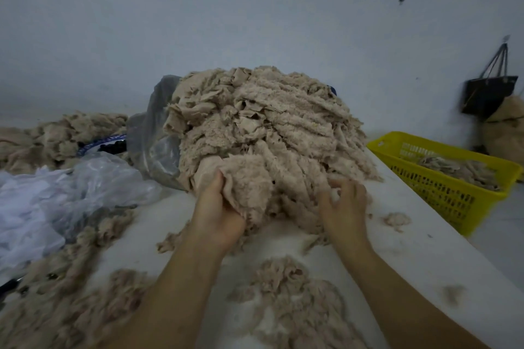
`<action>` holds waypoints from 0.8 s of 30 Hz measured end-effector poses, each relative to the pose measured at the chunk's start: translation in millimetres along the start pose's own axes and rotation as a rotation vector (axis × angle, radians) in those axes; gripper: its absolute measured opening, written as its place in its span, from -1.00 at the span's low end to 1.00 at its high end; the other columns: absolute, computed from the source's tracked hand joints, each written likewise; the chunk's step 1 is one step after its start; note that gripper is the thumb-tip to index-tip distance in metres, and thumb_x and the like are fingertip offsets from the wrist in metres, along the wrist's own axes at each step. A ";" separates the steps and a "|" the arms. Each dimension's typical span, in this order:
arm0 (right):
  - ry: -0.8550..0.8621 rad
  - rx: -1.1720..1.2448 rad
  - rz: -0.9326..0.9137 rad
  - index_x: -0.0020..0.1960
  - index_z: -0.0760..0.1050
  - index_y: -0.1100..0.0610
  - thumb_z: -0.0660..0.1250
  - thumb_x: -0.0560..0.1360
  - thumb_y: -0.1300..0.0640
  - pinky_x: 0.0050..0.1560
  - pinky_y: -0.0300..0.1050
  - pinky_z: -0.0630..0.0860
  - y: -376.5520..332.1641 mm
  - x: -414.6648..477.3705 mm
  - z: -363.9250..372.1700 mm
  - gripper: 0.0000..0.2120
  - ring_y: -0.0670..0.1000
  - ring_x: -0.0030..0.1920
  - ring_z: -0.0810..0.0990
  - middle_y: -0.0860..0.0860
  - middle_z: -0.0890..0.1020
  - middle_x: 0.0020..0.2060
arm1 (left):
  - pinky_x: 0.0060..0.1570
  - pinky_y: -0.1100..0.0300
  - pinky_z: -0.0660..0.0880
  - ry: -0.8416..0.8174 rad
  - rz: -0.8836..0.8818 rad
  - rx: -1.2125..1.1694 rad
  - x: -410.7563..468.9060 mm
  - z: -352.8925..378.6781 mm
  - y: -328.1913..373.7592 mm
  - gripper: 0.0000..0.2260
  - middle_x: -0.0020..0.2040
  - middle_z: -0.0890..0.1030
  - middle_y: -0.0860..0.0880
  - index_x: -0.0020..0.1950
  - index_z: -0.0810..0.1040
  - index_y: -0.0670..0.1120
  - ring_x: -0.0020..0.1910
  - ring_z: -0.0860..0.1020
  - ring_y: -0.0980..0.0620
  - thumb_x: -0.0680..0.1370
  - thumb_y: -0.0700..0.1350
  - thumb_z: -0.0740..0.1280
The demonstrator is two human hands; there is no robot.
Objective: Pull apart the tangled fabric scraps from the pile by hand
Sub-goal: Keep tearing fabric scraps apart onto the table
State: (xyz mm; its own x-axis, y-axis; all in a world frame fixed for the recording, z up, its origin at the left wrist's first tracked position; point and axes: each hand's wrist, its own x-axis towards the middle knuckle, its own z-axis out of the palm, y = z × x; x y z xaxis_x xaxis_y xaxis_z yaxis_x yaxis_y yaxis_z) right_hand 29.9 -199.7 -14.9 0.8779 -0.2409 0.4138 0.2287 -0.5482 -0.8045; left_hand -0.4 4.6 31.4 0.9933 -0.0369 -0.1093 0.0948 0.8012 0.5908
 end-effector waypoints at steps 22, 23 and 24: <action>-0.418 1.105 0.515 0.07 0.59 0.11 0.09 0.69 0.03 -0.32 -0.18 0.50 -25.9 -5.0 -8.2 -0.69 -0.02 -0.23 0.64 0.01 0.69 -0.19 | -0.31 0.50 0.37 -0.146 0.374 1.476 -2.1 -17.8 -52.7 -0.79 -0.21 0.60 0.23 -0.03 0.58 0.21 -0.23 0.55 0.29 0.59 -0.14 0.34; -0.376 1.116 0.537 0.04 0.57 0.09 0.09 0.69 0.01 -0.39 -0.22 0.43 -24.0 -2.0 -9.7 -0.70 -0.06 -0.32 0.57 -0.02 0.65 -0.27 | -0.37 0.47 0.36 -0.111 0.398 1.488 -0.6 -20.2 -48.3 -0.75 -0.25 0.58 0.20 -0.05 0.57 0.20 -0.31 0.52 0.31 0.59 -0.19 0.31; -0.322 1.138 0.558 -0.01 0.55 0.09 0.10 0.69 0.00 -0.47 -0.26 0.37 -21.6 2.3 -11.7 -0.70 -0.10 -0.40 0.51 -0.04 0.59 -0.34 | -0.40 0.45 0.36 -0.090 0.417 1.488 0.7 -21.4 -43.9 -0.76 -0.27 0.57 0.18 -0.05 0.56 0.19 -0.35 0.50 0.33 0.59 -0.20 0.30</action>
State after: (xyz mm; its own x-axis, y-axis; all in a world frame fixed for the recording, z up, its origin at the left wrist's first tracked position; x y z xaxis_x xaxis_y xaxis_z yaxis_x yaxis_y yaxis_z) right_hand 22.1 -197.8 8.5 0.9938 0.0742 -0.0829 -0.1107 0.5806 -0.8066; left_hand -5.2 -17.9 -11.7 0.9605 -0.0477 0.2741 -0.2568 -0.5317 0.8071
